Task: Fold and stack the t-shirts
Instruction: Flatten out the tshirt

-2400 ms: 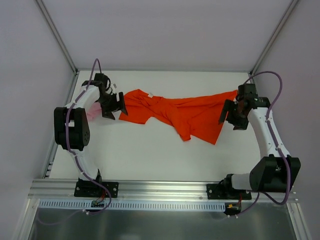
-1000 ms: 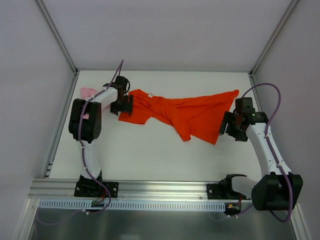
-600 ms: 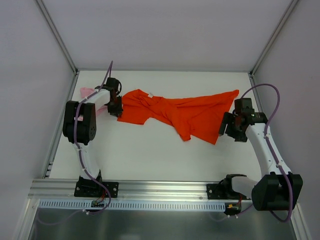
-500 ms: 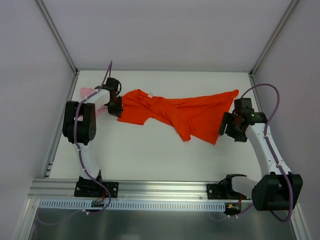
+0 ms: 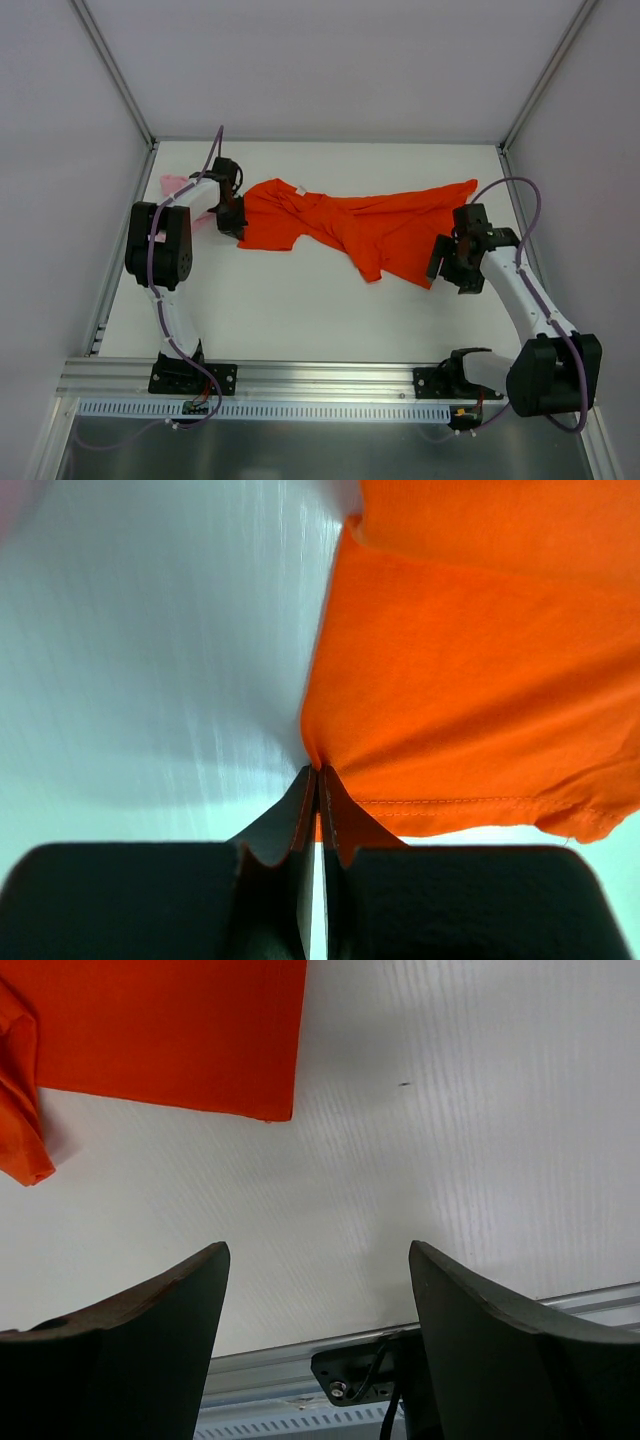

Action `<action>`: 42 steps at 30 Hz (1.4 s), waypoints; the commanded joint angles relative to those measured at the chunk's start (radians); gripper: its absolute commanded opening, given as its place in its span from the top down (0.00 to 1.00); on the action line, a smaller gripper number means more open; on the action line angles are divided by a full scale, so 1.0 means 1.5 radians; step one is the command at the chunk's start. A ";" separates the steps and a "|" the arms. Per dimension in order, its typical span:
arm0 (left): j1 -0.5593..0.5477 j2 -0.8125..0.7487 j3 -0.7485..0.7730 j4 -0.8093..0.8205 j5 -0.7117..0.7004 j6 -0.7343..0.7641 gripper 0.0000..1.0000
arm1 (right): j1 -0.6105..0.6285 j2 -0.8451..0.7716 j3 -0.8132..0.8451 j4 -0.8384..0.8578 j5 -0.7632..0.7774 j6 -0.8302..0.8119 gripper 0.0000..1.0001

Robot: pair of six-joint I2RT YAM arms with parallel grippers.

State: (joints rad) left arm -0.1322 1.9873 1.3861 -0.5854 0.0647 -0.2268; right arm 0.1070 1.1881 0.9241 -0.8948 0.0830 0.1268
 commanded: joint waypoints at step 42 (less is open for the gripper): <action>-0.007 -0.090 0.002 -0.072 0.044 0.032 1.00 | 0.074 0.237 -0.001 0.262 0.090 0.179 0.21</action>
State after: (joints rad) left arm -0.1379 1.8553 1.3708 -0.6647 0.1230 -0.2161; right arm 0.2134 1.5448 0.9325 -0.5442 0.1806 0.3420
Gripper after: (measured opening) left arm 0.008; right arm 0.790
